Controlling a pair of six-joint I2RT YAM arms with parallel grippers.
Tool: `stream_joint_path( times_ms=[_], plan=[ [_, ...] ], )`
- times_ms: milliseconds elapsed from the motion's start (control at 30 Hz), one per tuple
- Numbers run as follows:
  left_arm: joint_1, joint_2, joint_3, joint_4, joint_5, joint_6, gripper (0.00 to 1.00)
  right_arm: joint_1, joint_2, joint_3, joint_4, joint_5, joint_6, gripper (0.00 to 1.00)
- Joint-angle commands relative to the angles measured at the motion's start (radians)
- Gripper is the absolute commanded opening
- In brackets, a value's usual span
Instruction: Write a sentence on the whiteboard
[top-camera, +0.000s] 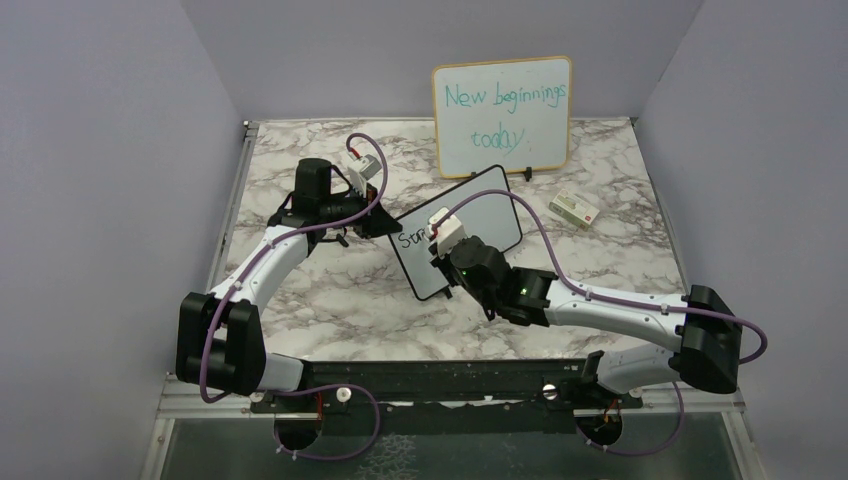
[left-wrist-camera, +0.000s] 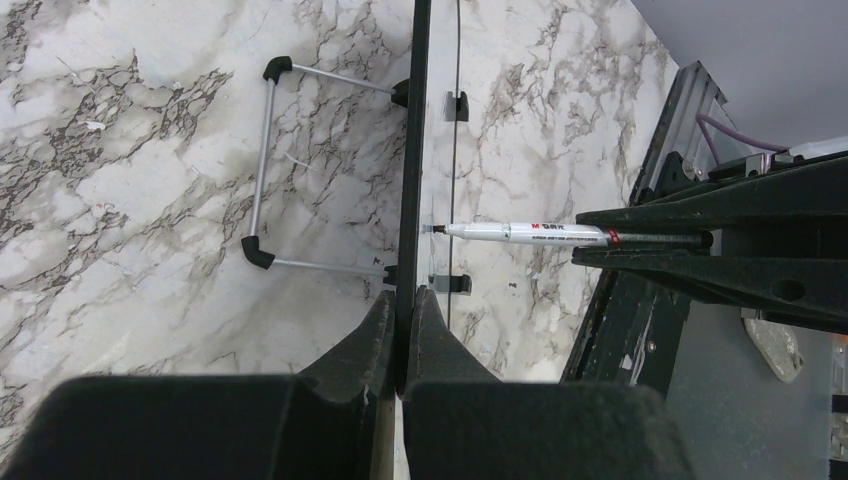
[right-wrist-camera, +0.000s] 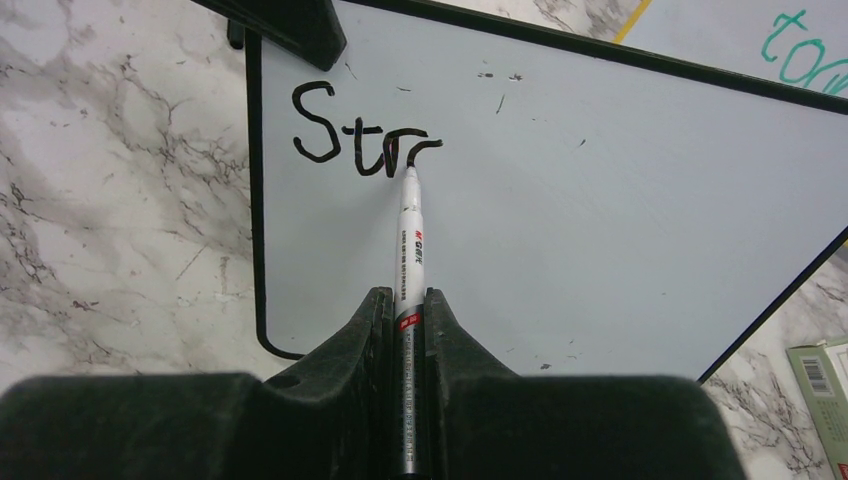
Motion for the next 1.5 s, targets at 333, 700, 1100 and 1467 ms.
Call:
stream_joint_path(
  times_ms=[333, 700, 1100, 1467],
  plan=[
    [-0.021, 0.044, -0.022, -0.108, -0.089, 0.056, 0.0, -0.018, -0.02, -0.024, -0.047, 0.069, 0.012, 0.0],
    [-0.023, 0.044, -0.023, -0.108, -0.083, 0.056, 0.0, -0.035, -0.008, -0.02, 0.04, 0.083, -0.001, 0.0],
    [-0.026, 0.045, -0.022, -0.109, -0.083, 0.056, 0.0, -0.036, -0.004, 0.0, 0.069, 0.055, -0.016, 0.01],
    [-0.027, 0.047, -0.021, -0.112, -0.089, 0.056, 0.0, -0.037, -0.009, 0.005, 0.08, 0.02, -0.021, 0.01]
  ],
)
